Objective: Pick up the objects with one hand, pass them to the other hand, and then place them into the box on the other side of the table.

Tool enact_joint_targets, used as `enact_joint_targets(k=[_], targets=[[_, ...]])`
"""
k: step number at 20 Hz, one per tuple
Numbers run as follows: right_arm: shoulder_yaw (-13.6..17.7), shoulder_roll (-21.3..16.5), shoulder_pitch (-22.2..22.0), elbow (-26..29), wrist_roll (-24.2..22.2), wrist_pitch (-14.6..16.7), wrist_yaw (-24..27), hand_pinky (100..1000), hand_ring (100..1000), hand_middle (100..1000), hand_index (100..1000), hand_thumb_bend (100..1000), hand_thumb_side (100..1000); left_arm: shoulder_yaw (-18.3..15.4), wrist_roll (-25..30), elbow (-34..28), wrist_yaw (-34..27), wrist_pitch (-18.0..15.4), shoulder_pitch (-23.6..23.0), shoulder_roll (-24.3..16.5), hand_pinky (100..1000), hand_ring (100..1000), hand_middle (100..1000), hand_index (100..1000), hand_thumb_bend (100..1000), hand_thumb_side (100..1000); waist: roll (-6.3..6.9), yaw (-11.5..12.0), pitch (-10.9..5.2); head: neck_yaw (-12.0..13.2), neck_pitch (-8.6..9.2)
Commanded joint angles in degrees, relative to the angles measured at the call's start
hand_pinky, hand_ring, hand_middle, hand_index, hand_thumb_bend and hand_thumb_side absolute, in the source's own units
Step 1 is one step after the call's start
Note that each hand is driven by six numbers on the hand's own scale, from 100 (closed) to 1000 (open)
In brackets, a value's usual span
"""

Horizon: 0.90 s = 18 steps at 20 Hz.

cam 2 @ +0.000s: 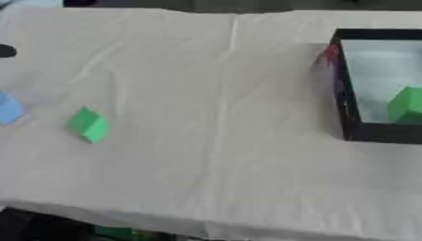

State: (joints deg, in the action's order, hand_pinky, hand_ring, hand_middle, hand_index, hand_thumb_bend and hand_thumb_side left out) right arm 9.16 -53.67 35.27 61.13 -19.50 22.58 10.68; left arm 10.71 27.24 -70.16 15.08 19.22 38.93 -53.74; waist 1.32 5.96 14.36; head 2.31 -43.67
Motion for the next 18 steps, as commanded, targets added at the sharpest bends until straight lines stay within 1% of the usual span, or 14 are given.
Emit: enact_joint_targets(k=[1,7,8,9,12,14,18], targets=[[1.0,-2.4,0.4,0.4,0.2,-0.2,-0.6,1000,961,925,916,100,382,-1.1,1.5,-1.0,-1.1,-0.5,-0.7,-4.3,796,826,772,854,739,433,-0.11,0.1,-0.76,0.3,0.4],[0.9,-2.3,-0.1,0.2,0.5,0.1,-1.2,1000,959,924,912,100,370,-0.8,3.8,0.6,-0.8,0.1,-2.4,-5.0,807,836,779,854,729,333,-0.29,0.1,-0.68,0.1,0.46],[0.9,-2.3,-0.3,0.1,0.6,0.1,-1.4,1000,959,923,912,100,341,-0.7,4.5,1.2,-0.9,0.0,-2.6,-4.9,810,839,779,853,729,329,-0.28,0.1,-0.67,0.0,0.52],[0.9,-2.3,-0.4,0.0,0.7,0.2,-1.6,1000,959,923,912,100,362,-0.5,5.2,1.7,-1.2,-0.1,-2.7,-4.9,811,840,781,855,723,324,-0.27,0.0,-0.66,0.0,0.56],[0.9,-2.2,-0.7,-0.2,0.9,0.4,-2.1,1000,958,923,911,100,358,0.1,6.9,2.9,-1.8,-0.6,-3.1,-4.8,817,845,782,855,704,281,-0.25,-0.1,-0.63,0.0,0.63],[0.8,-2.2,-0.7,-0.2,1.0,0.5,-2.3,1000,957,922,910,100,356,0.3,7.7,3.7,-2.2,-0.8,-3.1,-4.6,821,849,783,853,683,226,-0.28,-0.2,-0.64,0.1,0.65],[0.8,-2.1,-1.0,-0.4,1.1,0.8,-2.6,1000,955,918,909,100,339,0.5,8.3,5.5,-1.9,-1.0,-2.8,-4.2,823,850,784,854,674,190,-0.34,-0.4,-0.66,0.8,0.81]])
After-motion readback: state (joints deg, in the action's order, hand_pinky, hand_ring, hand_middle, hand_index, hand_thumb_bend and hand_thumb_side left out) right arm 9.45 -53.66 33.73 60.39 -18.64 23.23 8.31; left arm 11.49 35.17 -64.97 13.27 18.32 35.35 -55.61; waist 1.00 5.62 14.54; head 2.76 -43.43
